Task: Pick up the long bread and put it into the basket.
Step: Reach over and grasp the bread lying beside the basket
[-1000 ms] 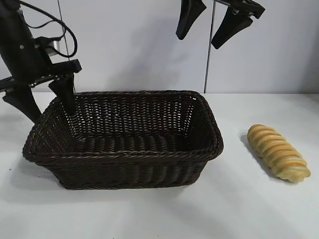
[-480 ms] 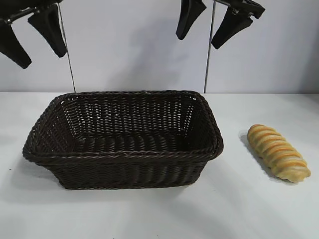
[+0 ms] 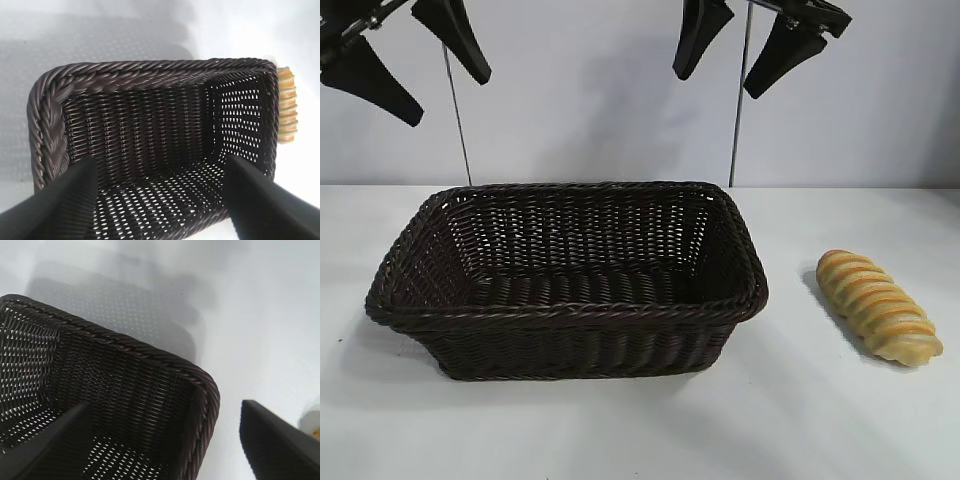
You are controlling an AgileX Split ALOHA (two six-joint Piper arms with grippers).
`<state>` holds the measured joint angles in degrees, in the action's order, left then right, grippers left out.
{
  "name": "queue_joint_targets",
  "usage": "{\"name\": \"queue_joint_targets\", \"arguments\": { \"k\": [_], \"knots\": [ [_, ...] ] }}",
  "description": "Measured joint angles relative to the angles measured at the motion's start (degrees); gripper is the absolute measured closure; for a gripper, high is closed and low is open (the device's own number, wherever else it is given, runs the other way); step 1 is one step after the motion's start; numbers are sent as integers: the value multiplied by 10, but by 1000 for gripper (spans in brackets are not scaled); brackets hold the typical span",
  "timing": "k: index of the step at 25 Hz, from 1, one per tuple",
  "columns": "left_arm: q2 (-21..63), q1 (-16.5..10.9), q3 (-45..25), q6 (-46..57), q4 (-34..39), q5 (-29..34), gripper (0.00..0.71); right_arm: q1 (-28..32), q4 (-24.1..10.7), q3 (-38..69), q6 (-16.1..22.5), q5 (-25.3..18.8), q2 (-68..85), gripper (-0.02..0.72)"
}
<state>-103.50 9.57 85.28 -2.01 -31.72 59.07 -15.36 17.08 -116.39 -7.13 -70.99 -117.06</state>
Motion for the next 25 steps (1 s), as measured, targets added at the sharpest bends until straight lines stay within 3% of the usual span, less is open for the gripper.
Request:
{"name": "queue_joint_targets", "arguments": {
  "k": [13,18,22,25],
  "knots": [
    [0,0,0,0,-2,-4,196,0,-10,0,0,0,0,123],
    [0,0,0,0,-2,-6,196,0,-94,0,4,0,0,123],
    [0,0,0,0,-2,-7,196,0,-175,0,34,0,0,123],
    [0,0,0,0,-2,-7,196,8,-202,0,45,0,0,123]
  ]
}}
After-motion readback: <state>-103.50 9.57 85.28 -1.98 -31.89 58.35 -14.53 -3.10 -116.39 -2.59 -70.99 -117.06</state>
